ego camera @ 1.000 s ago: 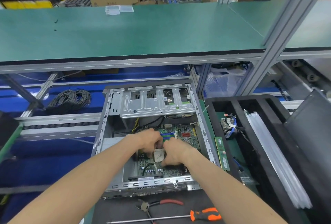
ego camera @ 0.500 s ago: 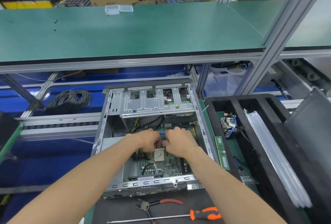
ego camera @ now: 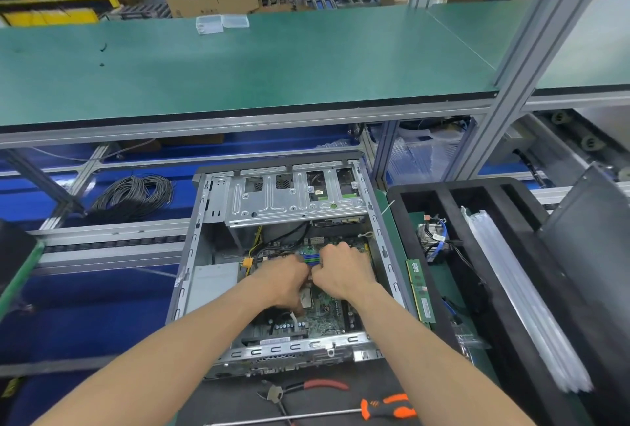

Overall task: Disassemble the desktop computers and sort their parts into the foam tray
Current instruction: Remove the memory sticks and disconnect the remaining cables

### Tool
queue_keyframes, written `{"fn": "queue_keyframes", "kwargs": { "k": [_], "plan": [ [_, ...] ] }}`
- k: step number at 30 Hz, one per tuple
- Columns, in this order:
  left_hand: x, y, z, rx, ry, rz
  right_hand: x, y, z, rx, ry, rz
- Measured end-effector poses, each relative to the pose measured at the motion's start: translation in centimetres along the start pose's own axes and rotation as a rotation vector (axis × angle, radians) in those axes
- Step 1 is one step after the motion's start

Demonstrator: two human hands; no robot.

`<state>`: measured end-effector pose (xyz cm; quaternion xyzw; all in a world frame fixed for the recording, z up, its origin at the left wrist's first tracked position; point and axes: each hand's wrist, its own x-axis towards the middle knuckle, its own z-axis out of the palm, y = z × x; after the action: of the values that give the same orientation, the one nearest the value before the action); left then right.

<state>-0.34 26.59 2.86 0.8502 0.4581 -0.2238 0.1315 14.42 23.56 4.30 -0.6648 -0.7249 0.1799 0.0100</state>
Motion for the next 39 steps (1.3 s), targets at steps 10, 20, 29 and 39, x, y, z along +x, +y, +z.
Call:
{"fn": "queue_keyframes", "kwargs": {
  "k": [10, 20, 29, 39],
  "plan": [
    [-0.08, 0.9, 0.12, -0.019, 0.022, -0.048, 0.06, 0.21, 0.28, 0.011, -0.065, 0.093],
    [0.49, 0.45, -0.41, -0.066, -0.041, -0.004, 0.05, 0.21, 0.31, 0.03, -0.053, 0.097],
    [0.55, 0.42, -0.23, -0.035, -0.022, 0.015, 0.01, 0.16, 0.27, 0.03, -0.078, 0.105],
    [0.27, 0.42, 0.05, -0.038, 0.035, 0.046, -0.04, 0.18, 0.28, 0.018, -0.062, 0.101]
  ]
}}
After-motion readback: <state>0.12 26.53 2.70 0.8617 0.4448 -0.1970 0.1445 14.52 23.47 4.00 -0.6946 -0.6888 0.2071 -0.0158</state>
